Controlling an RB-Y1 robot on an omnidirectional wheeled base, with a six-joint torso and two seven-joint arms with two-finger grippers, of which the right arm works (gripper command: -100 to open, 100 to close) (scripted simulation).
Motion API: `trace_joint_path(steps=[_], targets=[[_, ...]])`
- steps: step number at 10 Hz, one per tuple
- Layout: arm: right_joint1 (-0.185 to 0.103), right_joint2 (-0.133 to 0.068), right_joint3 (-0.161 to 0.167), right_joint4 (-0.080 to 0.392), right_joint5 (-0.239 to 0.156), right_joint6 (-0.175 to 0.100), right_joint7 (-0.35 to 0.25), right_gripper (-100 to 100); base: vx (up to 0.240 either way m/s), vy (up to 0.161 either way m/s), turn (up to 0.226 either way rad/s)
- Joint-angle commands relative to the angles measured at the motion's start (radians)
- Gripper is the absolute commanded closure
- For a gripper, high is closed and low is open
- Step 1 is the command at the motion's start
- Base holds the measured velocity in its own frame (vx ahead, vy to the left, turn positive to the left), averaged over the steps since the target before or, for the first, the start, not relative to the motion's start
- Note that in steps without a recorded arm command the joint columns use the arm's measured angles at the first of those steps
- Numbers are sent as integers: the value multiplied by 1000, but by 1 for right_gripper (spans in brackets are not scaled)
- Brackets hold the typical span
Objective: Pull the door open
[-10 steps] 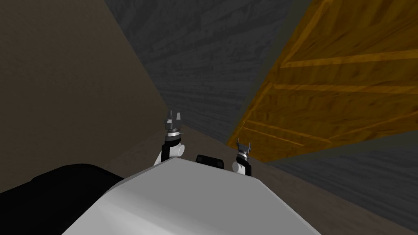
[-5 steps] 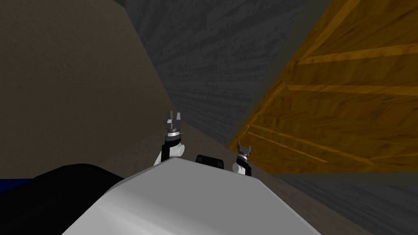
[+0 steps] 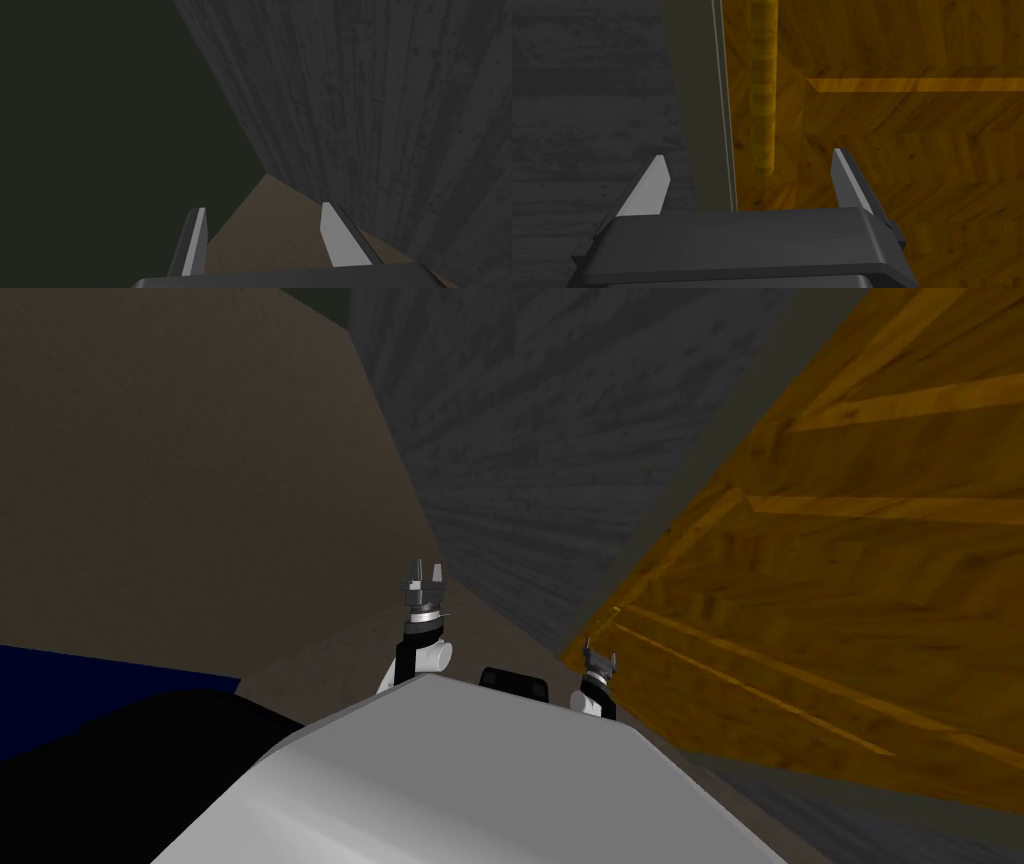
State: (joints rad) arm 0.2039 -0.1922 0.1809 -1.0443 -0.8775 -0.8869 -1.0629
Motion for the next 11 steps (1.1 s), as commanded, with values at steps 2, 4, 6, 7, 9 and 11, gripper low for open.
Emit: trace_joint_path(steps=[2,4,6,7,9,11], targets=[[-6,-1,4,23,-16,-10,-19,-100,44,-93,156],[0,-36,2,48,-21,-18,-70,-100,153,-25,32],[6,-71,1,71,-24,-24,-116,-100,182,20,29],[8,-84,0,79,-25,-26,-133,-100,116,6,23],[13,-110,-1,96,-27,-31,-168,-100,86,-3,24],[17,-136,-2,113,-30,-36,-202,-100,88,-11,20]])
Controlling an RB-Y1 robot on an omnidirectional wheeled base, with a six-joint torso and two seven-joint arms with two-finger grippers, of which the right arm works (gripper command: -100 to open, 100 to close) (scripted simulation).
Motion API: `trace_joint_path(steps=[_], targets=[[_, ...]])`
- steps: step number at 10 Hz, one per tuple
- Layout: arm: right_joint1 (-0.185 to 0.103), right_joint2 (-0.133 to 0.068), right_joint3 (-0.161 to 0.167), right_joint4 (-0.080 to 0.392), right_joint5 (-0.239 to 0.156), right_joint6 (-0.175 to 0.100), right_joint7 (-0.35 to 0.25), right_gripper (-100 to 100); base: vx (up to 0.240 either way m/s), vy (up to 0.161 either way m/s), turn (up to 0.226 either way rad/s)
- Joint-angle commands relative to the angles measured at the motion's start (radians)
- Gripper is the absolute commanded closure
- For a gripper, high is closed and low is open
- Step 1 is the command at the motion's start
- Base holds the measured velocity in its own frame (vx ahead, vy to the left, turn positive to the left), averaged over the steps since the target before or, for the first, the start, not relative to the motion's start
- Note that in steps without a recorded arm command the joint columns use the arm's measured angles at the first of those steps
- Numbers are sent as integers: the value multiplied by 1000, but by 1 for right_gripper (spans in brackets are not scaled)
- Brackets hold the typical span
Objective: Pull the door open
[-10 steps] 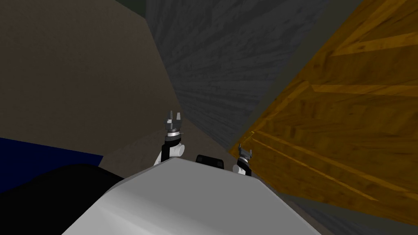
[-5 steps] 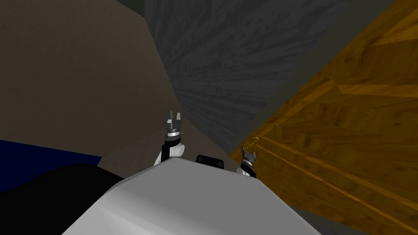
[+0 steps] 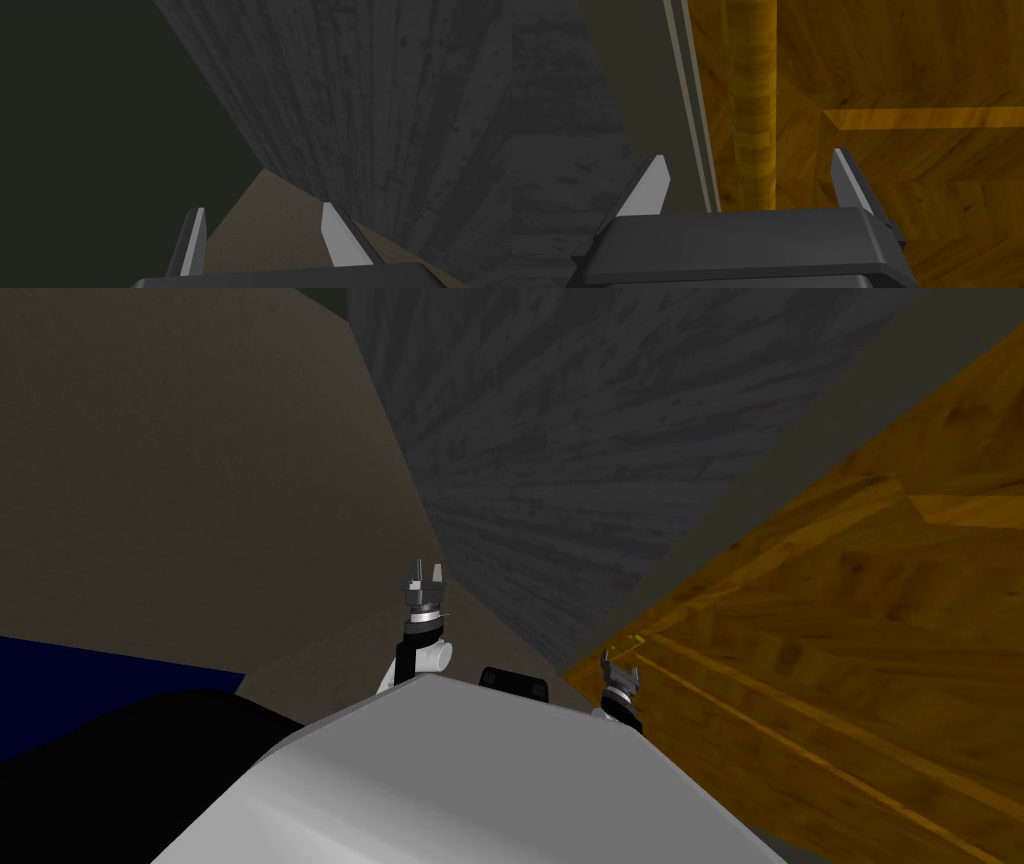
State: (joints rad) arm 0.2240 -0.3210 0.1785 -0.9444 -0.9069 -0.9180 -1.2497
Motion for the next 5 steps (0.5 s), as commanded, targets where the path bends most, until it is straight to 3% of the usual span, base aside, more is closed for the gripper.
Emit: trace_joint_path(steps=[1,4,5], targets=[[-1,-19,0,21,-1,-7,-31,-100,89,-4,28],[7,-65,-2,50,-5,-15,-91,-100,126,-4,26],[10,-55,-2,38,-4,-14,-75,-100,74,0,-13]])
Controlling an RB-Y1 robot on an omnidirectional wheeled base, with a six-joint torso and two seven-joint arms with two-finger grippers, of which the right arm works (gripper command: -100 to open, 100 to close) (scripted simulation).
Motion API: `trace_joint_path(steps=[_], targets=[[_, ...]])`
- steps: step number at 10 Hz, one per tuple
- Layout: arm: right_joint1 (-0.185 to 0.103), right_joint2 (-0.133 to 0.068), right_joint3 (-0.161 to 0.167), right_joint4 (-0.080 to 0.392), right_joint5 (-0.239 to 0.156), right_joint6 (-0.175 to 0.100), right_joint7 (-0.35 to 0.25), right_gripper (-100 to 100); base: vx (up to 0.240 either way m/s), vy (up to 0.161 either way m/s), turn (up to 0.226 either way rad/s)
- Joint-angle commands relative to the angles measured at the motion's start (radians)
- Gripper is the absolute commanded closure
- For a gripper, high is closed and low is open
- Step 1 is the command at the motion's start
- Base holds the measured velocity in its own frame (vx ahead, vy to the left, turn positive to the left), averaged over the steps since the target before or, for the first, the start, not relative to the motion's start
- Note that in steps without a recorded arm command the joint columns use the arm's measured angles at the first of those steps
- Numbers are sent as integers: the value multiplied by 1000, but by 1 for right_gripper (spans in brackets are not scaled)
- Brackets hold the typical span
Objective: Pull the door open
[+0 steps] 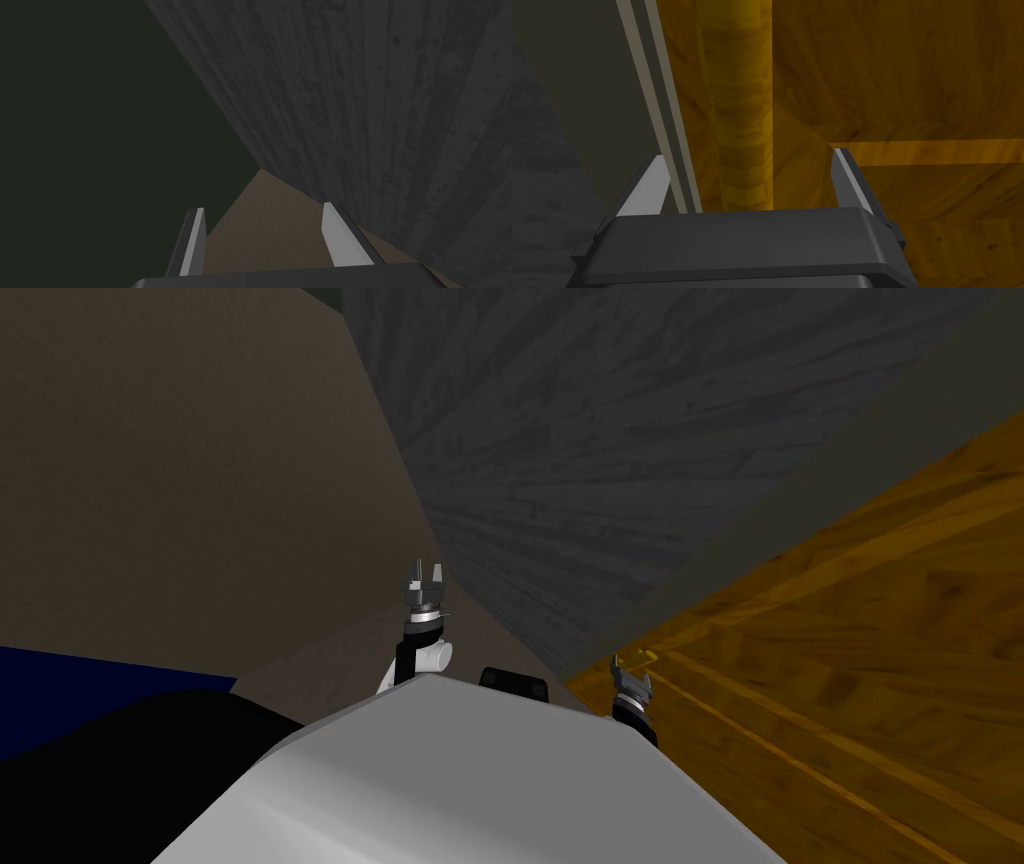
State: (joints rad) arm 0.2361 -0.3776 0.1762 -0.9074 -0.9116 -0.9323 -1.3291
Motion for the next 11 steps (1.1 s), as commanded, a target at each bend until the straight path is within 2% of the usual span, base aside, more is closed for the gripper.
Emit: trace_joint_path(steps=[1,6,7,11], targets=[[-2,1,0,1,0,0,4,100,-23,10,6],[-2,1,0,1,0,0,4,100,-11,-2,5],[2,-6,20,-11,11,0,-7,100,-135,-19,61],[15,-24,61,-33,32,1,-29,100,-195,6,54]])
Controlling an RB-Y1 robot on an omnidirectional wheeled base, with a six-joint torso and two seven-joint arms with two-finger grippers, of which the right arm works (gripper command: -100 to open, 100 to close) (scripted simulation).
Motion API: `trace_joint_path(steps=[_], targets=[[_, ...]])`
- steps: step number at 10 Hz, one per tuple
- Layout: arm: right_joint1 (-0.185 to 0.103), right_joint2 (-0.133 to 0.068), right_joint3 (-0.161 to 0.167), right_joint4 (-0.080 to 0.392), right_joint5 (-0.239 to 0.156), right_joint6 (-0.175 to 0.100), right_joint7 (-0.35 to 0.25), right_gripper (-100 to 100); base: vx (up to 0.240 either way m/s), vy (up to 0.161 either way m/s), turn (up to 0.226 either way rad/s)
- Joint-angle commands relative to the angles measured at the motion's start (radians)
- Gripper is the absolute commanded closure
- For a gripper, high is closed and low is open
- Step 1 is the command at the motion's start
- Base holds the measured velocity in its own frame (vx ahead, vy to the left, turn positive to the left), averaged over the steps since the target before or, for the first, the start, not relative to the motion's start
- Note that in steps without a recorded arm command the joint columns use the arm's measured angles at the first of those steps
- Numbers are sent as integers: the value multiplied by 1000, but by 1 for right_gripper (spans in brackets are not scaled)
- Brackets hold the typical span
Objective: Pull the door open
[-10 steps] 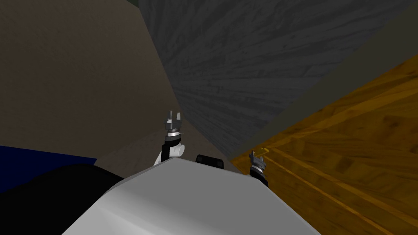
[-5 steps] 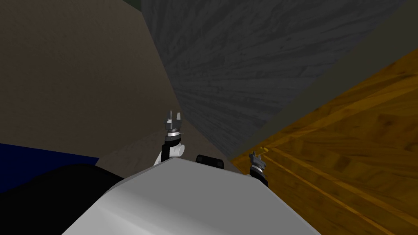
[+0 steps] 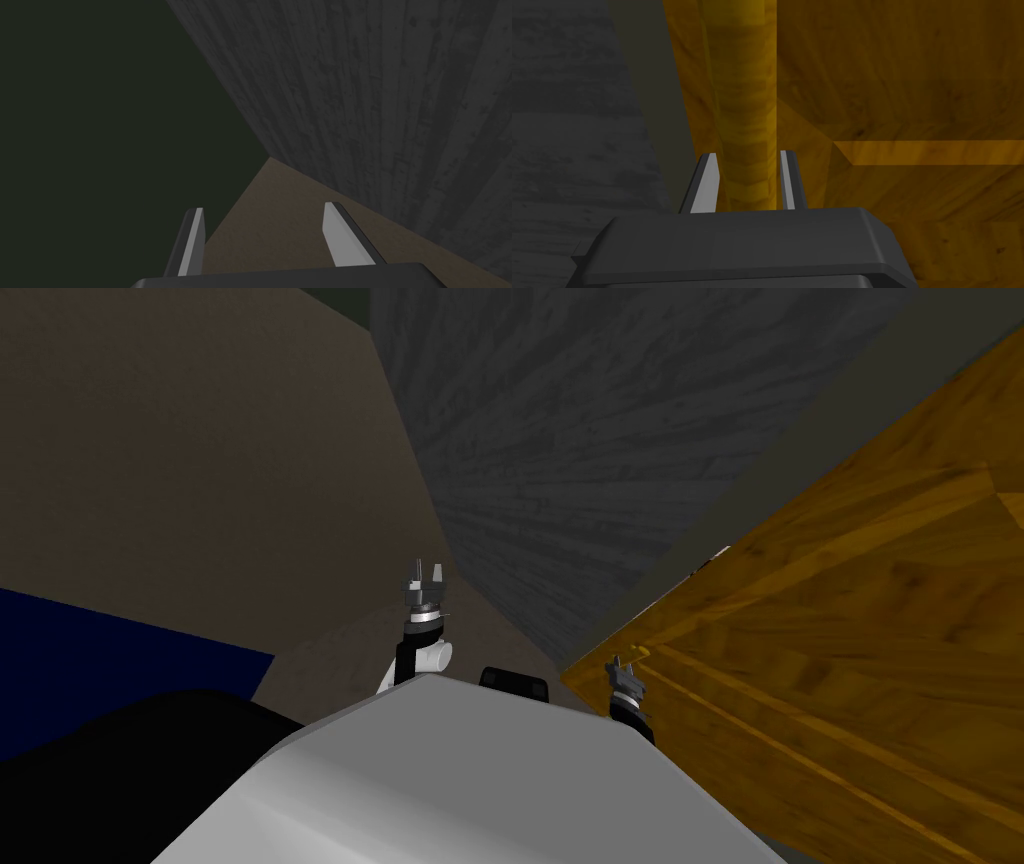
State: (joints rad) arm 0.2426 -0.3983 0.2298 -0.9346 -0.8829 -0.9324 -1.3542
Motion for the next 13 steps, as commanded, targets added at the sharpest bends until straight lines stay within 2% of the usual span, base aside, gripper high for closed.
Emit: trace_joint_path(steps=[1,3,4,5,9,11,12,13], targets=[[14,-12,26,-16,13,1,-14,100,-241,14,72],[21,-22,50,-30,25,2,-28,100,-241,16,59],[19,-19,40,-30,20,4,-20,100,-117,7,23],[28,-27,65,-39,33,0,-31,100,-177,-17,60],[50,-56,127,-64,67,-22,-63,100,-244,-22,79],[59,-68,152,-74,82,-31,-76,100,-222,-15,59],[57,-65,142,-77,76,-23,-68,100,-94,3,16],[66,-77,162,-75,85,-36,-84,100,-170,-34,94]])
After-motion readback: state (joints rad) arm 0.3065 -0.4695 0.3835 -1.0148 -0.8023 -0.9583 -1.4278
